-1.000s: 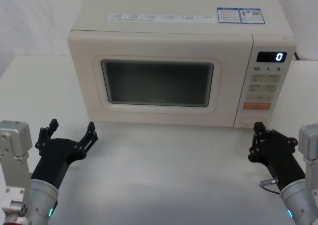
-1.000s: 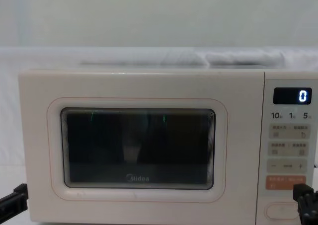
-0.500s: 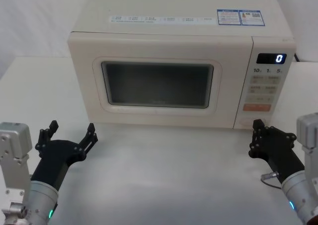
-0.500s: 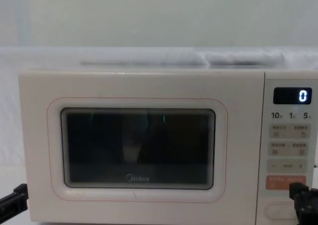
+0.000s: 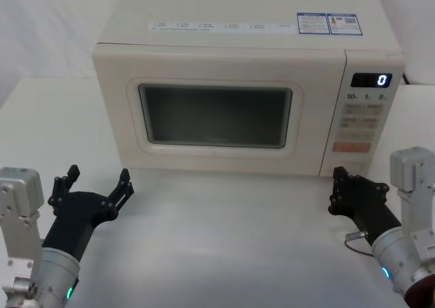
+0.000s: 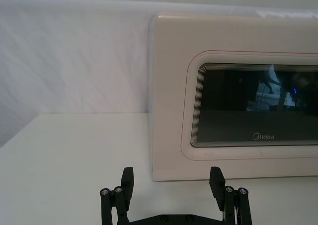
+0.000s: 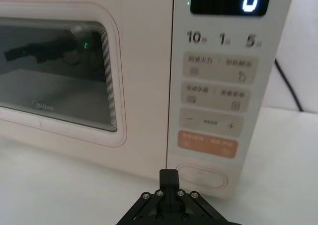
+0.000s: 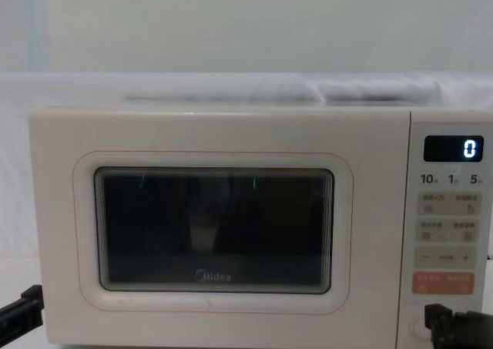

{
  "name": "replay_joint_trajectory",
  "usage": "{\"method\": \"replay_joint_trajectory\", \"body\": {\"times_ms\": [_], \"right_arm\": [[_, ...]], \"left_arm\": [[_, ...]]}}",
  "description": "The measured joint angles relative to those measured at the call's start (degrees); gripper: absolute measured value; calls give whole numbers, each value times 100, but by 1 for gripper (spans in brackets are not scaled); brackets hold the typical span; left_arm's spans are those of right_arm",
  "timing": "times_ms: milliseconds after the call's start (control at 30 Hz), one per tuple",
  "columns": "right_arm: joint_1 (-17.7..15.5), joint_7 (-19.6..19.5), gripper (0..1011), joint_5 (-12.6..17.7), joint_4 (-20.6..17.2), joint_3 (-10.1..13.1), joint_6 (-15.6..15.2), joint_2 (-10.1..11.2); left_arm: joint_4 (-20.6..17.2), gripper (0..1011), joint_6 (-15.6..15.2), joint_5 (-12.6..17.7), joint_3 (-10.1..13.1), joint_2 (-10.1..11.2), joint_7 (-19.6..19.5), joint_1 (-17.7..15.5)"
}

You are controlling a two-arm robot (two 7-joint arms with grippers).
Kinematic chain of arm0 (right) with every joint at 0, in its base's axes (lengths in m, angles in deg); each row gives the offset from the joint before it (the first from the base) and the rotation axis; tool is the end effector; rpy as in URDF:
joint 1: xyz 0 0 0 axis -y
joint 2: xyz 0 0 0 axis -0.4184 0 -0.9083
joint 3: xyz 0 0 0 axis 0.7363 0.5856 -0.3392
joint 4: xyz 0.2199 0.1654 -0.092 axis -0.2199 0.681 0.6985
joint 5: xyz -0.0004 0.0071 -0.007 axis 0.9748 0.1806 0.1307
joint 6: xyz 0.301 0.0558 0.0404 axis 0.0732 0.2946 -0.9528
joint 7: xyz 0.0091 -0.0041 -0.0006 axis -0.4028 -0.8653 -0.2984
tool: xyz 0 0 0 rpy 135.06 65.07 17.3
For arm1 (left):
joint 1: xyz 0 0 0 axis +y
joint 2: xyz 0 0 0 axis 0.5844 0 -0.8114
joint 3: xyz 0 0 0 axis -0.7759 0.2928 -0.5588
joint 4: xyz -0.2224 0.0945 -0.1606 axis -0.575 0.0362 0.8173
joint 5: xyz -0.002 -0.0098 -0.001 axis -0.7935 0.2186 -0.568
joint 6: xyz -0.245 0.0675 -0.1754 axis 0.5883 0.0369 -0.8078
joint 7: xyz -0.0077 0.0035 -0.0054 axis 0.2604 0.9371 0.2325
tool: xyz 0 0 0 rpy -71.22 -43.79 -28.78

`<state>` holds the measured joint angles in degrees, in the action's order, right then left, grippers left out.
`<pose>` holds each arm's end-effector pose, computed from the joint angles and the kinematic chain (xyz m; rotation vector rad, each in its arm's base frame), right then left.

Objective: Press the button to open the microwave door with one hand; close the microwave door with the other hand.

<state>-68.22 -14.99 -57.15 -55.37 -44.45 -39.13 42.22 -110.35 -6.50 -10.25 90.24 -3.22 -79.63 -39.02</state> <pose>0.3070 0.0350 -0.2990 -0.0625 0.0179 -1.2486 0.2530 0.0376 -0.2853 -0.0381 0.0141 1.4461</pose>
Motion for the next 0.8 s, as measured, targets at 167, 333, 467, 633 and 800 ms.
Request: {"method": "replay_joint_trajectory", "body": {"times_ms": [167,333,467,633,800], "right_arm": [[125,19,0,60,230,24,-15,-124],[212,19,0,197,392,100,-31,-247],[276,16,0,317,509,169,-54,-319],[309,4,0,393,573,212,-76,-359],[338,-28,0,401,629,218,-111,-362]], "left_arm": [[0,1001,0,0,0,0,0,0],[0,1001,0,0,0,0,0,0],[0,1001,0,0,0,0,0,0],[0,1001,0,0,0,0,0,0],[0,1001,0,0,0,0,0,0]]}}
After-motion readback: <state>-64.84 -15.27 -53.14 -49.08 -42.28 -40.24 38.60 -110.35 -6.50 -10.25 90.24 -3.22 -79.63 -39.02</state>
